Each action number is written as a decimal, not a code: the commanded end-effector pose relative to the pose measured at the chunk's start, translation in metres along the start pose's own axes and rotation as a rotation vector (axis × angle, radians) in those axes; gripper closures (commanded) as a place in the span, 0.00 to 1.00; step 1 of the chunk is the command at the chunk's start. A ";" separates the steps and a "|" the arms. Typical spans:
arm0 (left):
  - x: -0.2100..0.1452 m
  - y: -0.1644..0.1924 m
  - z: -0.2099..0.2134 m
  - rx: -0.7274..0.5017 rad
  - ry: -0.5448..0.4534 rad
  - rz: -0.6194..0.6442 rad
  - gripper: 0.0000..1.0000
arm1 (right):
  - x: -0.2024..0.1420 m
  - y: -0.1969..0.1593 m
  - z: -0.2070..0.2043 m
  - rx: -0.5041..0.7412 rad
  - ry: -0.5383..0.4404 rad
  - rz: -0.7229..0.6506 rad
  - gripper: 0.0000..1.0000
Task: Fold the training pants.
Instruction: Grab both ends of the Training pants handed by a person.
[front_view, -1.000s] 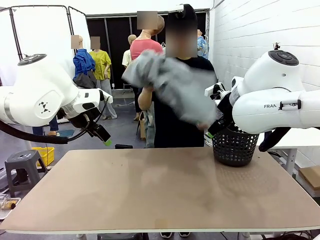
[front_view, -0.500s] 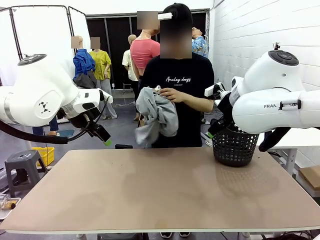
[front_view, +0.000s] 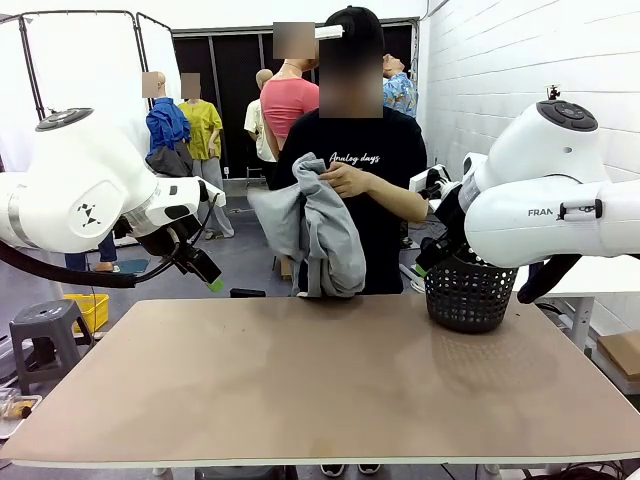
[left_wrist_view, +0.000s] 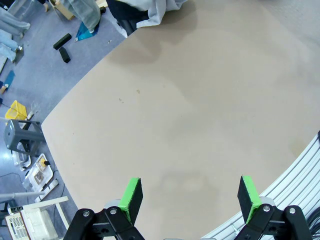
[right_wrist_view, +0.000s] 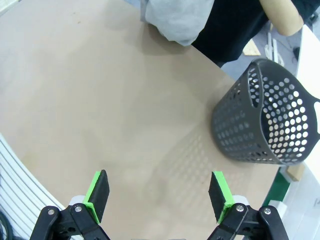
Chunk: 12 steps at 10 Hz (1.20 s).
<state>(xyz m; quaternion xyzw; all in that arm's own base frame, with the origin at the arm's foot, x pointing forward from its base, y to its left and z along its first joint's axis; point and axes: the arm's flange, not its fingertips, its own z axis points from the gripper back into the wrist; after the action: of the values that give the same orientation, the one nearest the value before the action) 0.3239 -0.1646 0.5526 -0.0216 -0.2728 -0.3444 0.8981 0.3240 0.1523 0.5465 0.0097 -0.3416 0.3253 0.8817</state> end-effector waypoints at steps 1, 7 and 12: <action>0.000 0.000 0.000 -0.003 0.000 -0.001 0.00 | 0.000 0.000 -0.001 0.000 0.000 0.000 0.00; 0.000 0.000 0.000 -0.003 0.000 -0.001 0.00 | 0.000 0.000 -0.001 0.000 0.000 0.000 0.00; 0.000 0.000 0.000 -0.003 0.000 -0.001 0.00 | 0.000 0.000 -0.001 0.000 0.000 0.000 0.00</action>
<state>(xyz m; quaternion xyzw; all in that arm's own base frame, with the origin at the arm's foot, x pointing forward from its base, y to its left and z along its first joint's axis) 0.3239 -0.1646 0.5526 -0.0216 -0.2728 -0.3444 0.8981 0.3240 0.1523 0.5465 0.0097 -0.3416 0.3253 0.8817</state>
